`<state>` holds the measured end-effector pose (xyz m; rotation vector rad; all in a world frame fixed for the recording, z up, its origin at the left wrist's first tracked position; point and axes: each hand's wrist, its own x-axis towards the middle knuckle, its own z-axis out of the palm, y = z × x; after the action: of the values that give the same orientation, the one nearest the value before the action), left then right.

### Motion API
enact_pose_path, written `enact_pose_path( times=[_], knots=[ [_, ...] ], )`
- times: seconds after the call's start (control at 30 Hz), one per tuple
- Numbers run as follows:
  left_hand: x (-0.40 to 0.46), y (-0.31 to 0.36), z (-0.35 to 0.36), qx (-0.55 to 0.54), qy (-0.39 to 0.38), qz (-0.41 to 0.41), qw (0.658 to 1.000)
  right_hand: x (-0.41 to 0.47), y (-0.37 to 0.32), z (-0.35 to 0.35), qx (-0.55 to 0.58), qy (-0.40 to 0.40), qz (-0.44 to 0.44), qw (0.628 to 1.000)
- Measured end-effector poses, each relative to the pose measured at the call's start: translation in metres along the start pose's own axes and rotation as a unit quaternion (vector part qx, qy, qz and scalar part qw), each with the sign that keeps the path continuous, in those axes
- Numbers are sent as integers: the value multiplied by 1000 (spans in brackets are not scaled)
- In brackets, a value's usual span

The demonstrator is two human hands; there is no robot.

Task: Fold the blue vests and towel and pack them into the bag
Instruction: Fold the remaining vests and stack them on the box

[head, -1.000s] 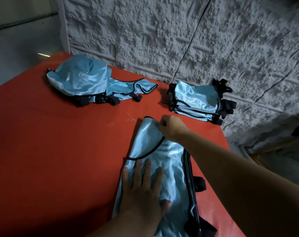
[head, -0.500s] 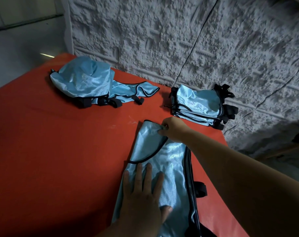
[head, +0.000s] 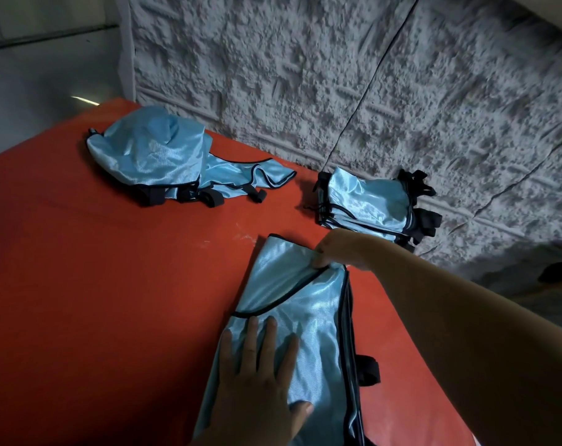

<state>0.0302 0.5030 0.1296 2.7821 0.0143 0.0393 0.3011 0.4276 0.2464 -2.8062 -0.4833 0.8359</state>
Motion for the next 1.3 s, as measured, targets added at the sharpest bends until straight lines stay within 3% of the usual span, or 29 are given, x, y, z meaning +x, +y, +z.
enact_pose_path(
  times=[0.13, 0.3, 0.47, 0.6, 0.7, 0.77, 0.83, 0.9, 0.97, 1.1, 1.23, 1.3],
  knots=[
    [1, 0, 1, 2, 4, -1, 1000, -4, 0, -1, -66, 6, -22, 998],
    [0, -1, 3, 4, 9, 1, 1000, -5, 16, -2, -59, 51, 0, 997],
    [0, 0, 3, 5, 12, -4, 1000, -6, 47, -3, 37, 72, 44, 996],
    [-1, -2, 6, 4, 15, -5, 1000, -13, 52, 3, 86, 249, 38, 964],
    [-2, -2, 6, 1, 6, -8, 1000, -44, 38, 29, 60, 379, -47, 922],
    [-2, -2, 5, 1, -3, -10, 1000, -71, 25, 60, 18, 368, -147, 918],
    [-3, -1, 6, 6, -5, -6, 1000, -89, 20, 93, -45, 264, -208, 941],
    [-4, 0, 2, 4, -7, -4, 1000, -92, 29, 116, -120, 170, -177, 962],
    [-5, -1, -3, -3, -8, 0, 1000, -88, 47, 124, -150, 137, -97, 974],
    [-7, 1, -18, 46, -23, 8, 999, -94, 56, 116, -94, 156, -20, 983],
    [-4, -1, -45, 51, -56, 7, 997, -141, 32, 107, 36, 247, 4, 968],
    [-4, -5, -62, 44, -21, -1, 999, -178, 23, 109, 66, 267, 55, 960]
  ],
)
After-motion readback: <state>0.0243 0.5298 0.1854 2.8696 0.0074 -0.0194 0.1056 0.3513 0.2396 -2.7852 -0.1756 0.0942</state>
